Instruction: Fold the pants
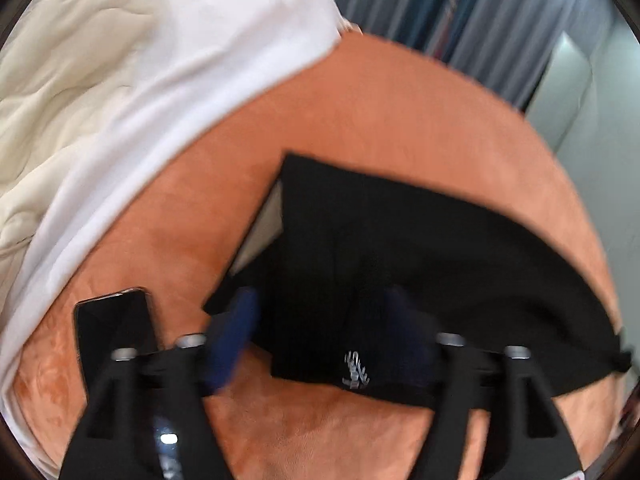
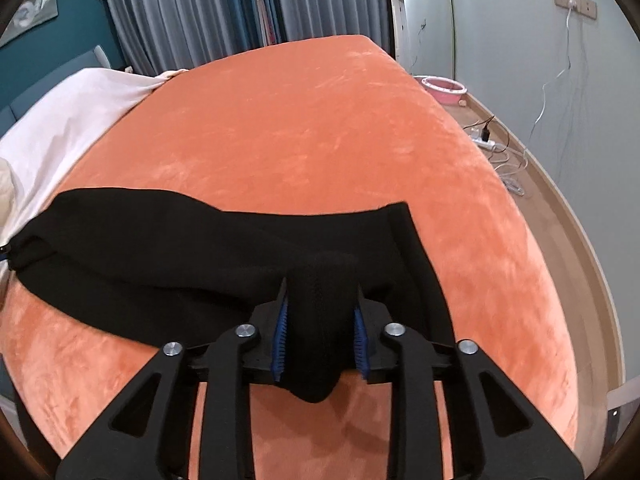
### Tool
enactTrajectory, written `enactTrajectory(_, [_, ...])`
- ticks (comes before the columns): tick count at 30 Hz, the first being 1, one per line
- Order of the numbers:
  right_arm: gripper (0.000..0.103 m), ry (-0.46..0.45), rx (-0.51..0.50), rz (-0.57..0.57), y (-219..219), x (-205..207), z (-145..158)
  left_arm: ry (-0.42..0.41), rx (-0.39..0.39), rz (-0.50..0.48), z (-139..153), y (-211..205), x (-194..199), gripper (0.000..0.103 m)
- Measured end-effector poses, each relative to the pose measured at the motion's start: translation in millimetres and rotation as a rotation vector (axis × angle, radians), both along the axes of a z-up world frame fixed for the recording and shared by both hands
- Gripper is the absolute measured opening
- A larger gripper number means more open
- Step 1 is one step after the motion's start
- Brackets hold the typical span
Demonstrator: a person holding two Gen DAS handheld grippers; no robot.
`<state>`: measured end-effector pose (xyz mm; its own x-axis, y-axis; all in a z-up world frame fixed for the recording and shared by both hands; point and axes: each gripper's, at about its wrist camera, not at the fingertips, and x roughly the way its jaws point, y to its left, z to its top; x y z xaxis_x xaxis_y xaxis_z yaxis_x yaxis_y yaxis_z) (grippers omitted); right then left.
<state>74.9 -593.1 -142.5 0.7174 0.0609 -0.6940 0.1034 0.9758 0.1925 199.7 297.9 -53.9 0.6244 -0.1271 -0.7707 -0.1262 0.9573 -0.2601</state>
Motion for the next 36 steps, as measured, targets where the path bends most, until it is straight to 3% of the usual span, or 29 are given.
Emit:
enactTrajectory(3, [0.044, -0.02, 0.048, -0.011, -4, -4, 1, 0.012, -0.058, 0.027, 7, 10, 5, 0.074])
enactTrajectory(6, [0.045, -0.059, 0.132, -0.041, -11, -7, 4, 0.08, -0.043, 0.009, 0, -1, 22, 0.075])
enactTrajectory(9, [0.067, -0.072, 0.152, -0.062, -12, -12, 9, 0.189, -0.029, 0.023, -22, -7, 48, 0.074])
enactTrajectory(10, [0.07, -0.075, 0.148, -0.065, -11, -14, 10, 0.211, -0.038, 0.028, -27, -11, 49, 0.074])
enactTrajectory(11, [0.071, -0.078, 0.139, -0.072, -10, -17, 12, 0.232, -0.053, 0.026, -33, -14, 55, 0.063])
enactTrajectory(12, [0.071, -0.078, 0.138, -0.074, -9, -19, 13, 0.238, -0.056, 0.02, -36, -17, 56, 0.03])
enactTrajectory(13, [0.071, -0.074, 0.14, -0.08, -10, -21, 15, 0.245, -0.036, 0.007, -39, -22, 55, 0.023])
enactTrajectory(16, [0.072, -0.074, 0.142, -0.108, -13, -29, 19, 0.212, 0.046, -0.018, -33, -33, 57, 0.021])
enactTrajectory(19, [0.081, -0.081, 0.182, -0.148, -23, -28, 20, 0.198, 0.048, -0.025, -25, -31, 65, 0.021])
enactTrajectory(21, [0.081, -0.078, 0.217, -0.141, -24, -18, 17, 0.194, 0.058, -0.03, -18, -27, 72, 0.021])
enactTrajectory(22, [0.074, -0.08, 0.236, -0.134, -24, -13, 16, 0.193, 0.073, -0.026, -12, -28, 81, 0.021])
enactTrajectory(23, [0.052, -0.078, 0.244, -0.113, -20, -1, 15, 0.19, 0.074, -0.027, -7, -28, 81, 0.021])
enactTrajectory(24, [0.015, -0.051, 0.216, -0.092, -14, 11, 14, 0.18, 0.075, -0.024, 1, -25, 85, 0.021])
enactTrajectory(25, [0.007, 0.0, 0.163, -0.08, -8, 26, 12, 0.169, 0.074, -0.021, 11, -25, 93, 0.021])
enactTrajectory(26, [0.007, 0.037, 0.08, -0.095, -2, 43, 18, 0.137, 0.073, -0.011, 28, -26, 103, 0.021])
enactTrajectory(27, [0.007, 0.014, 0.025, -0.106, 1, 49, 30, 0.105, 0.071, -0.007, 43, -26, 107, 0.021])
enactTrajectory(30, [0.007, -0.27, -0.024, -0.121, 5, 32, 106, -0.009, 0.028, -0.031, 91, -21, 105, 0.021])
enactTrajectory(32, [0.007, -0.355, -0.136, -0.102, 17, 12, 132, -0.056, 0.031, -0.059, 106, -16, 90, 0.021])
enactTrajectory(34, [0.009, -0.311, -0.203, -0.078, 18, -7, 116, -0.06, 0.044, -0.092, 100, -8, 71, 0.022])
enactTrajectory(36, [0.014, -0.194, -0.249, -0.072, 14, -18, 75, -0.01, 0.072, -0.137, 66, 2, 52, 0.023])
